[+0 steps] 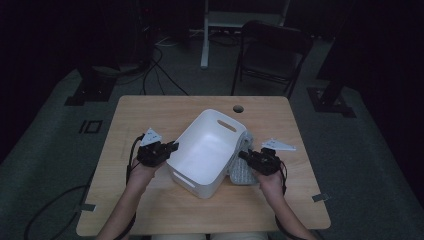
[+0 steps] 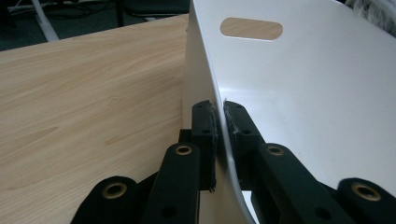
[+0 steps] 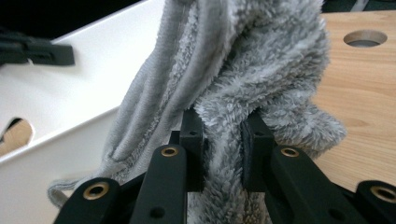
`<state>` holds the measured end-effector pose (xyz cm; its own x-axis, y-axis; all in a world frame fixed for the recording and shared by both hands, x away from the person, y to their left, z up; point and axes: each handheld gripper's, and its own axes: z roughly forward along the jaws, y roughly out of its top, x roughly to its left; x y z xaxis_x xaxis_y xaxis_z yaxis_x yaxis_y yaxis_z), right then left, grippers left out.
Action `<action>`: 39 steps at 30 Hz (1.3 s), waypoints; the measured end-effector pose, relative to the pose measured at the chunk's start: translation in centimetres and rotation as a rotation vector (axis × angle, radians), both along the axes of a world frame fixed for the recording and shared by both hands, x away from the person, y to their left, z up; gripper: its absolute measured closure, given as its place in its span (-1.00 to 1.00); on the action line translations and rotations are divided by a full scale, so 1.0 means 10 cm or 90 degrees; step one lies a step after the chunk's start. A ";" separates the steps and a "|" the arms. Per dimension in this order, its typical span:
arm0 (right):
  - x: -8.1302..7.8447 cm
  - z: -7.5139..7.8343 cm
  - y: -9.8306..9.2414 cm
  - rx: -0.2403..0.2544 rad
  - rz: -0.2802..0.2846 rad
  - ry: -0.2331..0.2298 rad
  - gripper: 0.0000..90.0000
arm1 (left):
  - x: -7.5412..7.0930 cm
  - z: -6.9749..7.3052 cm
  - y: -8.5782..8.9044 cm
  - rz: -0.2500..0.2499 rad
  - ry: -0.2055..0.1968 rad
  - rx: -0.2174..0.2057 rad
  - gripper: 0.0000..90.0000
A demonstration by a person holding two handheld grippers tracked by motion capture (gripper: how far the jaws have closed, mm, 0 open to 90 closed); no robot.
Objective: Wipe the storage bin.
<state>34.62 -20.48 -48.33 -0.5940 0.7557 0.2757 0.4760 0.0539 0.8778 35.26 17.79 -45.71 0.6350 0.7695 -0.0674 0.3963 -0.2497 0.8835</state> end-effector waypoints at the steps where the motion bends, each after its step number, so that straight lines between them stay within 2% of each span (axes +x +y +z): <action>1: 0.00 0.00 -0.01 0.004 0.000 0.002 0.66 | 0.00 0.00 -0.01 0.000 0.001 0.000 0.86; 5: 0.02 0.03 -0.03 -0.002 0.010 0.003 0.64 | 0.00 0.00 -0.01 0.000 0.004 -0.003 0.85; 7: 0.00 0.01 0.00 -0.023 0.000 -0.017 0.63 | 0.01 0.00 0.00 -0.001 0.006 -0.006 0.85; 11: -0.02 0.00 0.07 -0.068 -0.014 -0.037 0.64 | 0.01 0.00 -0.01 -0.003 0.005 -0.006 0.85; 17: 0.03 -0.14 0.09 -0.088 -0.007 -0.002 0.64 | 0.00 0.00 -0.01 -0.003 0.002 -0.002 0.85; 24: 0.15 -0.41 0.12 -0.127 -0.010 0.059 0.64 | 0.00 0.00 -0.01 0.002 0.001 -0.005 0.85; 27: 0.16 -0.49 0.11 -0.118 -0.007 0.066 0.64 | 0.00 0.00 -0.01 0.007 0.002 -0.006 0.84; 28: 0.16 -0.50 0.10 -0.110 -0.008 0.069 0.64 | 0.00 0.00 -0.01 0.010 0.002 -0.006 0.84; 30: 0.14 -0.46 0.11 -0.117 -0.010 0.070 0.65 | 0.00 0.00 -0.01 0.011 0.001 -0.005 0.84; 33: -0.01 -0.31 0.14 -0.093 0.015 0.039 0.65 | 0.00 0.00 -0.02 0.008 0.000 -0.001 0.84; 37: -0.24 -0.05 0.15 -0.036 0.060 -0.030 0.65 | 0.00 0.01 -0.02 0.005 0.001 0.005 0.84; 38: -0.26 -0.02 0.17 -0.035 0.063 -0.037 0.65 | 0.00 0.01 -0.03 0.006 0.001 0.005 0.84; 39: -0.27 -0.02 0.19 -0.047 0.057 -0.039 0.65 | 0.00 0.00 -0.02 0.004 0.003 0.000 0.85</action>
